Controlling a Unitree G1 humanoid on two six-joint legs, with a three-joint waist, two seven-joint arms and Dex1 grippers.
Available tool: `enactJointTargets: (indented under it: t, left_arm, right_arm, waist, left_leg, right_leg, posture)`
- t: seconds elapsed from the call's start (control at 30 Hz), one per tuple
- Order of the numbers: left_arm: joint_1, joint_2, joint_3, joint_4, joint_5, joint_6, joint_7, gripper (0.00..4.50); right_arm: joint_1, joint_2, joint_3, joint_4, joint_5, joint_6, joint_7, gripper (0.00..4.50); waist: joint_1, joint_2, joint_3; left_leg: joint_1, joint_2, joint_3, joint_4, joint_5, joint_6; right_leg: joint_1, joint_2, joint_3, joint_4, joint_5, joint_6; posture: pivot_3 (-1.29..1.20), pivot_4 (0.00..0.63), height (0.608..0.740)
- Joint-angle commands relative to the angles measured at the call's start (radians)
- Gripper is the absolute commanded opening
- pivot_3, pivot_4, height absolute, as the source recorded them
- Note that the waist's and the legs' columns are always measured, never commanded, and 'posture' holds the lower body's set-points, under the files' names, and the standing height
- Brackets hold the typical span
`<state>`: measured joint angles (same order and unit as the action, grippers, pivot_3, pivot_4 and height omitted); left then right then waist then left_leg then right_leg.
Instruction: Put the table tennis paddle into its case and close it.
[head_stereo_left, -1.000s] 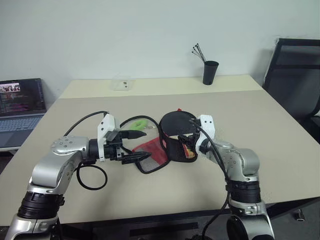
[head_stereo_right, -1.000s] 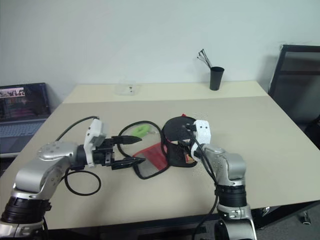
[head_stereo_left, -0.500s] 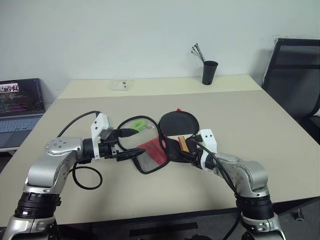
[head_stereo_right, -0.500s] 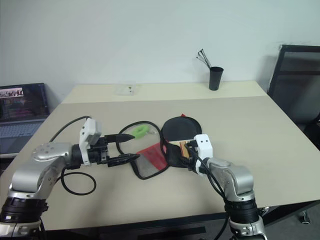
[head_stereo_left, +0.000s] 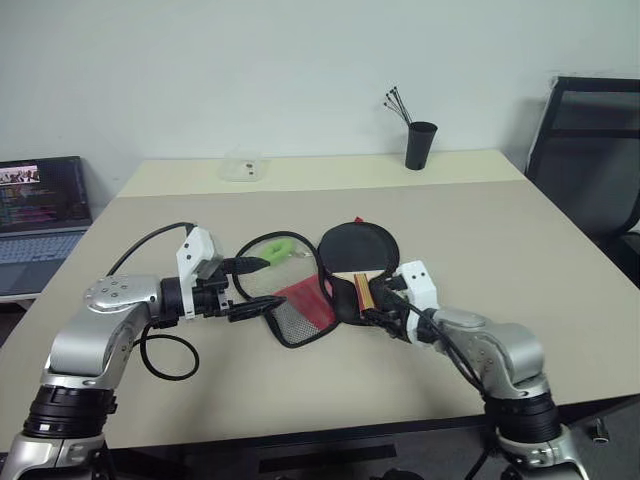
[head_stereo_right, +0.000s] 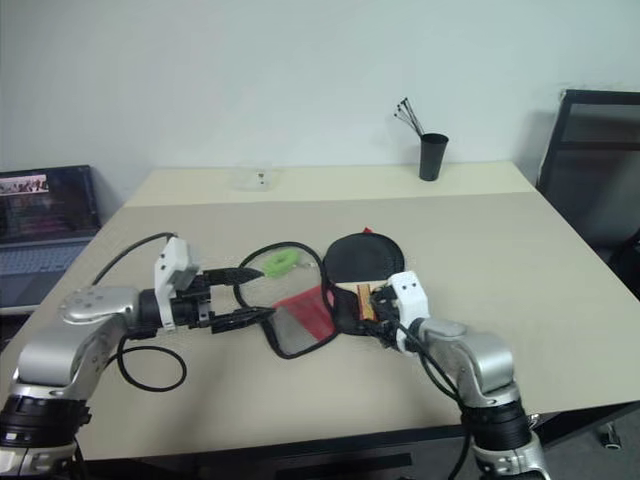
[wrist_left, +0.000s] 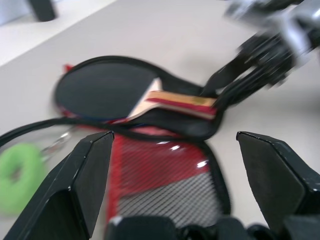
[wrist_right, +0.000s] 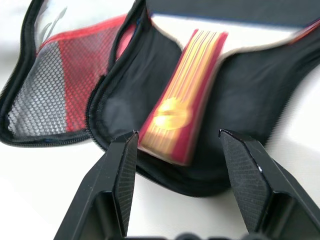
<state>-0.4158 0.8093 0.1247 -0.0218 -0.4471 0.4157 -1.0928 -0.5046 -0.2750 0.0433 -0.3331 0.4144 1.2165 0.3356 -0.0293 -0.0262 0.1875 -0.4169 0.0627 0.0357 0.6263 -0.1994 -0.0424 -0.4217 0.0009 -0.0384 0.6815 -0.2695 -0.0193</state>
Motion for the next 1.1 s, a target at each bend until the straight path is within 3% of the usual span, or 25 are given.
enactJointTargets:
  t: [0.03,0.2,0.4,0.5,0.83,1.1]
  left_arm:
    - [0.014,0.008,0.043,0.046,0.049,-0.051,0.065,4.31]
    - [0.041,0.008,0.074,0.128,0.07,-0.098,0.11,4.31]
    - [0.073,0.019,0.091,0.204,0.082,-0.143,0.094,4.31]
    - [0.108,0.02,0.095,0.225,0.101,-0.175,0.101,3.67]
    - [0.123,-0.014,0.074,0.313,0.142,-0.209,0.129,0.02]
    - [-0.048,-0.113,-0.008,0.524,0.222,-0.3,0.154,0.02]
  right_arm:
    - [-0.036,-0.085,-0.04,-0.126,0.108,0.01,0.131,2.84]
    - [-0.086,-0.264,-0.075,-0.193,0.21,-0.032,0.308,2.84]
    - [-0.121,-0.417,-0.062,-0.145,0.206,-0.146,0.436,2.84]
    - [-0.147,-0.449,-0.043,-0.073,0.158,-0.218,0.454,2.88]
    - [-0.181,-0.464,-0.034,0.019,0.114,-0.323,0.477,2.88]
    - [-0.179,-0.462,-0.023,0.031,0.108,-0.339,0.478,2.88]
  waist:
    - [-0.002,0.0,0.0]
    - [-0.001,0.0,0.0]
    - [0.0,0.0,0.0]
    - [-0.001,0.0,0.0]
    - [0.002,0.0,0.0]
    - [0.007,-0.001,0.0]
  left_leg:
    - [0.0,0.0,0.0,0.0,0.0,0.0]
    - [0.0,0.001,-0.001,0.0,0.0,0.0]
    - [0.0,0.001,0.0,0.0,0.0,0.0]
    - [0.0,0.001,0.0,0.0,0.0,0.0]
    - [0.0,0.001,0.0,0.0,0.0,0.0]
    - [0.0,0.0,0.001,0.001,0.0,0.0]
  right_leg:
    - [0.0,0.0,0.0,0.0,0.0,0.0]
    - [0.0,0.0,0.0,0.0,0.0,0.0]
    - [0.0,-0.002,-0.001,-0.001,0.0,0.0]
    - [0.0,-0.002,-0.001,-0.001,0.0,0.0]
    - [0.0,-0.003,-0.001,-0.001,0.0,0.0]
    - [0.0,-0.003,-0.001,0.0,0.0,0.0]
  posture:
    - [0.0,0.15,0.74]
    - [0.0,0.15,0.74]
    - [0.0,0.15,0.74]
    - [0.0,0.15,0.74]
    - [0.0,0.15,0.74]
    - [0.0,0.15,0.74]
